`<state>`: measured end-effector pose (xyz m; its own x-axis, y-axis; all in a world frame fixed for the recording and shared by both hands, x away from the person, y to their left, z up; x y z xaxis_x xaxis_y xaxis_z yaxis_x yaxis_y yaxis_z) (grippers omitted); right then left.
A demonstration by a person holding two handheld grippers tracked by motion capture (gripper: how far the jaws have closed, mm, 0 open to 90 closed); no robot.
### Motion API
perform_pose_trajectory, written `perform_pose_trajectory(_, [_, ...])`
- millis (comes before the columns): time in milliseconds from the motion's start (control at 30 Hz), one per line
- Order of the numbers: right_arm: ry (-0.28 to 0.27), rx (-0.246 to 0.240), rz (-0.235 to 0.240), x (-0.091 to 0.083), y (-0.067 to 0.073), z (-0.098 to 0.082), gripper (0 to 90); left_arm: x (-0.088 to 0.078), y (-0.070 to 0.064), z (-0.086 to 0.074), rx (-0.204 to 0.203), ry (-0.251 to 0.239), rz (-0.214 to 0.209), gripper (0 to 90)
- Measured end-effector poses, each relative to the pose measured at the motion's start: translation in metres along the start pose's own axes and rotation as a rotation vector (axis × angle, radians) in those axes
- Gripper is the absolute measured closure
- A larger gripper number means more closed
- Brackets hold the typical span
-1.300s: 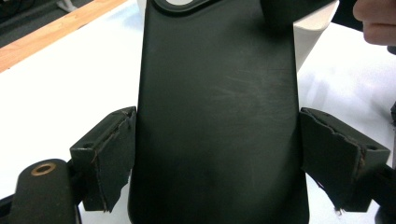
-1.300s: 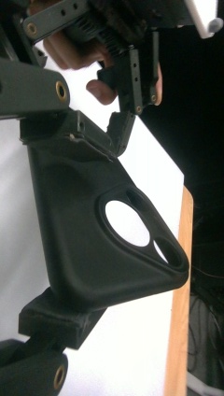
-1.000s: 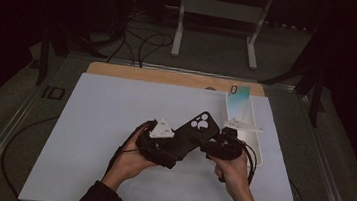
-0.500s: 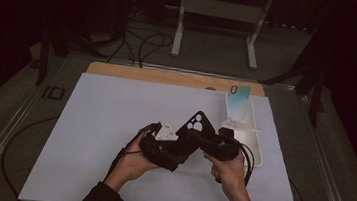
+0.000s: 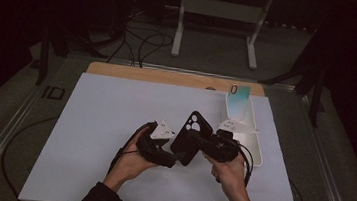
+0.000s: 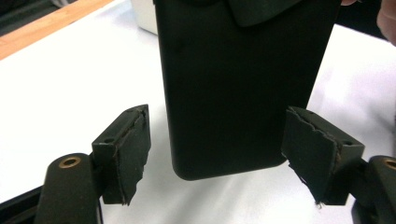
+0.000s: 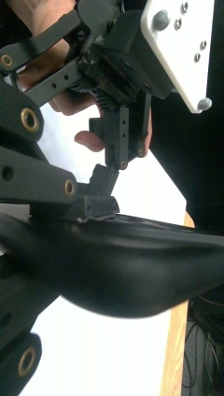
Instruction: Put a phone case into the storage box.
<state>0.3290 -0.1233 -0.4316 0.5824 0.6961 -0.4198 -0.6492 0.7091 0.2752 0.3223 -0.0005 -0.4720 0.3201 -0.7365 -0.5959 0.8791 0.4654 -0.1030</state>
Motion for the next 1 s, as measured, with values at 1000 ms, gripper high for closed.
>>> perform_pose_trajectory(1000, [-0.006, -0.181, 0.180, -0.018, 0.027, 0.002, 86.0, 0.003, -0.017, -0.008, 0.006, 0.006, -0.272, 26.7])
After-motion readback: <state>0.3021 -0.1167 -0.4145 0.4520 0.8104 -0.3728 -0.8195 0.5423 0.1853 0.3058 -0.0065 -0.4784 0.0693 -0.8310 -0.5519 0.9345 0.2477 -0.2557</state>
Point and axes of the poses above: each handheld gripper's, and its own axes: x roughly forward along the jaws, z roughly out of its top, y roughly to its left, the point moved 7 cm from there along x, roughly forward along the jaws, and after that the axes turned 5 degrees about -z, right-handed, at the moved point
